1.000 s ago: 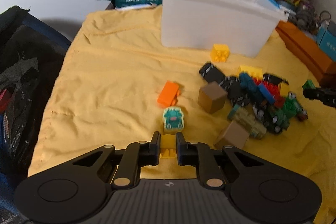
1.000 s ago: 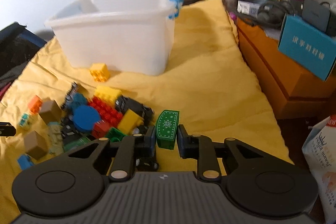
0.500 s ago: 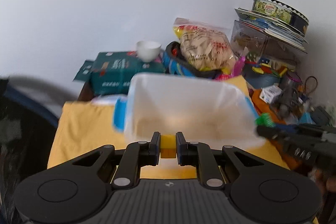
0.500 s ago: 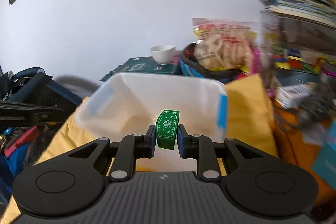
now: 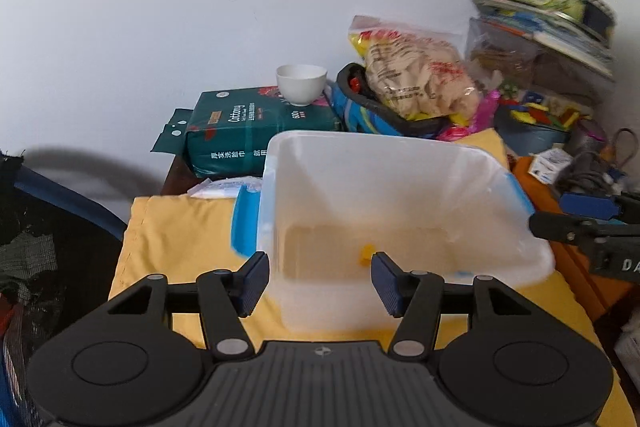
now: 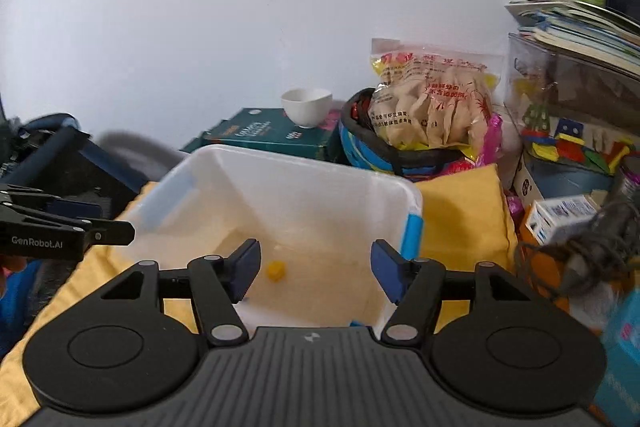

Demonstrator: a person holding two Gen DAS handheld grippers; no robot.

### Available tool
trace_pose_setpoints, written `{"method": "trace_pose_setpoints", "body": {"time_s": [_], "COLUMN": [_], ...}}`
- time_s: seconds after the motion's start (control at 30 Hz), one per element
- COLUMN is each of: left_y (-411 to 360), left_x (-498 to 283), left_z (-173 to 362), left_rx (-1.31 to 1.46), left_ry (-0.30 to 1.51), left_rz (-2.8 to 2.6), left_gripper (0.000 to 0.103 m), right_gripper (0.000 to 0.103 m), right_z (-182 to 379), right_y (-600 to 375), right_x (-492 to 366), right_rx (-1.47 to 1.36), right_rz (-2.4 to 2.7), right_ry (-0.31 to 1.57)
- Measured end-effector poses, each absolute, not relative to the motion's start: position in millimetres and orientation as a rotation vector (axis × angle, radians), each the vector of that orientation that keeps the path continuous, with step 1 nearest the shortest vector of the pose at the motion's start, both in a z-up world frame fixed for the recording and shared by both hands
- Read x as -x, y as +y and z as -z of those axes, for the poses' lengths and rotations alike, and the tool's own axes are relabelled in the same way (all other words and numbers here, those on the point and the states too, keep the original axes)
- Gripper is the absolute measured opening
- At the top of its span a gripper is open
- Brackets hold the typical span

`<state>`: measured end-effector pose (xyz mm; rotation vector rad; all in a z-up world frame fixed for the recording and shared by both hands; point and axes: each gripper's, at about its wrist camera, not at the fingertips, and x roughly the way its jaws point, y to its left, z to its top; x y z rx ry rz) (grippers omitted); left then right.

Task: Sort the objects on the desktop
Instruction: 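Carry both pieces over the white bin and open both tools to drop them, then grasp the black toy car with the right tool while the left tool grasps a blue brick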

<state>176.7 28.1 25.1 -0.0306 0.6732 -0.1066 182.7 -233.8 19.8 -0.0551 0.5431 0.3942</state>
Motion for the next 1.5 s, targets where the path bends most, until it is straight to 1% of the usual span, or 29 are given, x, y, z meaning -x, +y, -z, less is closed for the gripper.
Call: {"method": "trace_pose_setpoints", "body": {"time_s": [0.1,0.17,0.33,0.43,0.5,0.57,0.7,0.73,0.77,0.8,0.83,0.87,0.9,0.93,0.97,1.2,1.4,1.5], "left_y": [30.0,27.9,8.6,-5.9,-15.2,-24.0,-23.7,-21.1,-20.4,-20.4,-20.7,-22.8,-25.7,-27.5,-29.1,-25.9,-9.1,-0.1], "left_x": [-133.7,-102.8,-36.5,-17.8,-13.0,-12.4,-17.9,-20.1,-20.7,-20.9,-20.9,-20.8,-20.7,-20.7,-18.6,-16.5,-20.9,-31.2], "left_z": [-19.3,-7.9,41.9,72.6,89.0,102.2,117.2,119.3,120.6,121.4,121.7,121.2,121.2,120.6,120.6,109.6,67.7,39.9], "left_rx": [0.033,0.036,-0.014,-0.024,-0.052,-0.11,-0.099,-0.077,-0.066,-0.066,-0.067,-0.068,-0.073,-0.084,-0.089,-0.048,0.024,0.053], "left_ry": [0.673,0.687,0.788,0.859,0.882,0.886,0.917,0.925,0.921,0.916,0.91,0.903,0.9,0.896,0.892,0.888,0.821,0.768], "left_rz": [0.12,0.123,0.115,0.111,0.11,0.098,0.067,0.068,0.074,0.078,0.079,0.09,0.101,0.107,0.118,0.129,0.109,0.102], "left_gripper": [0.062,0.065,0.065,0.065,0.065,0.065,0.064,0.06,0.055,0.054,0.049,0.037,0.036,0.035,0.035,0.035,0.035,0.035], "right_gripper": [0.068,0.069,0.069,0.065,0.06,0.048,0.048,0.048,0.048,0.048,0.048,0.045,0.041,0.033,0.031,0.031,0.031,0.031], "right_z": [-12.8,3.4,66.9,90.6,100.0,106.4,114.6,117.2,119.3,121.5,124.7,127.1,128.8,128.8,128.1,115.6,89.0,63.1], "right_y": [-246.2,-253.4,-260.8,-262.3,-262.3,-262.3,-258.7,-257.9,-257.6,-257.2,-257.5,-257.5,-258.0,-257.9,-257.7,-266.9,-274.2,-277.5], "right_x": [-147.7,-118.9,-71.8,-62.9,-60.7,-61.5,-66.9,-70.4,-73.0,-75.6,-78.4,-80.9,-82.0,-81.7,-81.0,-72.3,-65.5,-66.1], "right_rx": [0.058,0.065,0.122,0.127,0.132,0.133,0.141,0.141,0.138,0.136,0.13,0.12,0.111,0.114,0.12,0.081,0.023,-0.035], "right_rz": [-0.395,-0.392,-0.384,-0.373,-0.367,-0.362,-0.365,-0.363,-0.359,-0.355,-0.352,-0.356,-0.363,-0.373,-0.374,-0.382,-0.384,-0.389], "right_ry": [0.543,0.568,0.72,0.777,0.791,0.8,0.813,0.821,0.826,0.832,0.844,0.858,0.864,0.857,0.851,0.813,0.756,0.706]}}
